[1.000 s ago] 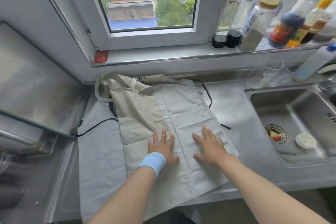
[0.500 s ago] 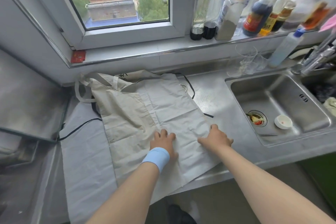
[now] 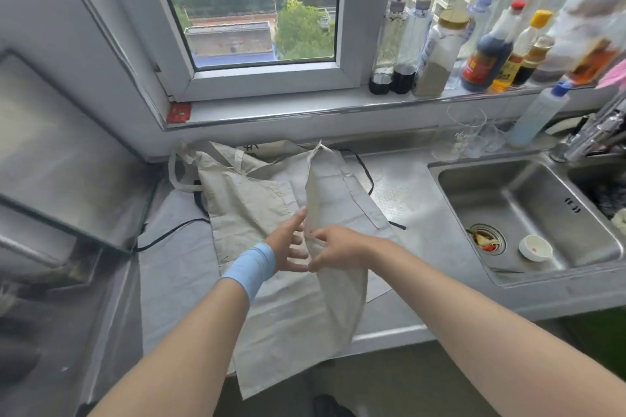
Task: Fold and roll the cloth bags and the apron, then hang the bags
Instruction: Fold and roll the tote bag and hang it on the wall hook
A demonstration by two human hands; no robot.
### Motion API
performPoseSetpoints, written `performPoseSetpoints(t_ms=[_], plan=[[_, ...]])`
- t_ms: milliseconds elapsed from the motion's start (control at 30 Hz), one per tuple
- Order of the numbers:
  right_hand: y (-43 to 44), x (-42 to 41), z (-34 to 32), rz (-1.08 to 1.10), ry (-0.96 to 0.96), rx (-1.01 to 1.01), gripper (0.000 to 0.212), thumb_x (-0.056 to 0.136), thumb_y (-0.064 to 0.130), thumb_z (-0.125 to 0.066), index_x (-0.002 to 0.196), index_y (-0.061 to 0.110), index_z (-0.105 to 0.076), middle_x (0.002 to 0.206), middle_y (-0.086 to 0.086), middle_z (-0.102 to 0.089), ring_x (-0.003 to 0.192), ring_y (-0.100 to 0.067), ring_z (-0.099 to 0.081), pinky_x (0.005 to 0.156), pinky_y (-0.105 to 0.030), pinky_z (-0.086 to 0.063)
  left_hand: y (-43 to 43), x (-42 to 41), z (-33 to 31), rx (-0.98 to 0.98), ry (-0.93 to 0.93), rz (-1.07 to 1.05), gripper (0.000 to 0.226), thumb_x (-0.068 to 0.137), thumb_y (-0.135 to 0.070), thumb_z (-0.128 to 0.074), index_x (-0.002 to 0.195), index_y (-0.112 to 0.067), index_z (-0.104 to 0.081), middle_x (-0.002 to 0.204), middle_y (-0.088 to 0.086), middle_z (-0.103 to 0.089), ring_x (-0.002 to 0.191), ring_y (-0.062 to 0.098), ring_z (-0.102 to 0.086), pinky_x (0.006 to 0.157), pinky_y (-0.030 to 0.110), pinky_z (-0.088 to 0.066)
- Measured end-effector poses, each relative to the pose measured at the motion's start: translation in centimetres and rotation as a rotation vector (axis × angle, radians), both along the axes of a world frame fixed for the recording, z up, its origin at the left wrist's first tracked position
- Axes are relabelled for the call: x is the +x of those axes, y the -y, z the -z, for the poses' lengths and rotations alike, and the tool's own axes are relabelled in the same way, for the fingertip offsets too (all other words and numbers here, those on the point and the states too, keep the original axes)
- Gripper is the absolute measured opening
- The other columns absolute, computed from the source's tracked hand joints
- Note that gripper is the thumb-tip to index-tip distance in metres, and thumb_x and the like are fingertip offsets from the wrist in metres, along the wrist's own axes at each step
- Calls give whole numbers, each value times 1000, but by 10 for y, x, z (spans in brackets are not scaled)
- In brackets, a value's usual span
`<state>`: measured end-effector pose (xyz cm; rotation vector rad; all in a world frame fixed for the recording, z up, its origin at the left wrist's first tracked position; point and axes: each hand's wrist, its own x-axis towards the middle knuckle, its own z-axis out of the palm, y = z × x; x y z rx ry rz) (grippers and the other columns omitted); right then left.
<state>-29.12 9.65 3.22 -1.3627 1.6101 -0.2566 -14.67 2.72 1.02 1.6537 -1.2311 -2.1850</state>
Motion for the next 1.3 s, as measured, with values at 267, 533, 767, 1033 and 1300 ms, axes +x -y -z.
performPoseSetpoints(t_ms=[267, 533, 767, 1033, 1300], plan=[[18, 75, 20, -73, 194, 71, 24, 85, 46, -65, 99, 29, -76, 108, 12, -67, 104, -8, -59, 88, -22, -44, -1, 95, 4, -263, 481, 188, 31, 83, -13, -63, 113, -5, -64, 105, 17, -68, 91, 33, -68, 79, 46, -59], [14, 83, 84, -317, -349, -74, 24, 88, 35, -60, 109, 30, -73, 132, -2, -51, 125, -19, -47, 105, -30, -40, -16, 141, 42, -218, 824, 445, 41, 84, -25, -59, 122, -11, -57, 117, 11, -66, 100, 30, -67, 79, 33, -57], [78, 57, 72, -89, -414, -167, 36, 91, 22, -48, 122, 29, -63, 129, 1, -63, 119, -21, -57, 97, -32, -47, 54, 116, 32, -631, 832, 306, 19, 87, -25, -52, 106, -21, -57, 118, 7, -62, 108, 29, -59, 90, 33, -46], [157, -11, 89, 97, -600, -149, 46, 98, 26, -46, 143, 19, -36, 139, -13, -42, 118, -36, -54, 90, -41, -46, 125, 36, 42, -756, 594, 383, 23, 87, -27, -58, 110, -27, -60, 109, -3, -64, 102, 21, -60, 83, 26, -43], [176, -24, 110, 158, -431, -91, 13, 90, 19, -56, 90, 14, -68, 94, -4, -69, 89, -24, -63, 72, -28, -47, 141, 5, 63, -316, 342, 312, 13, 88, -23, -55, 97, -23, -64, 93, 0, -67, 59, 18, -66, 46, 15, -45]])
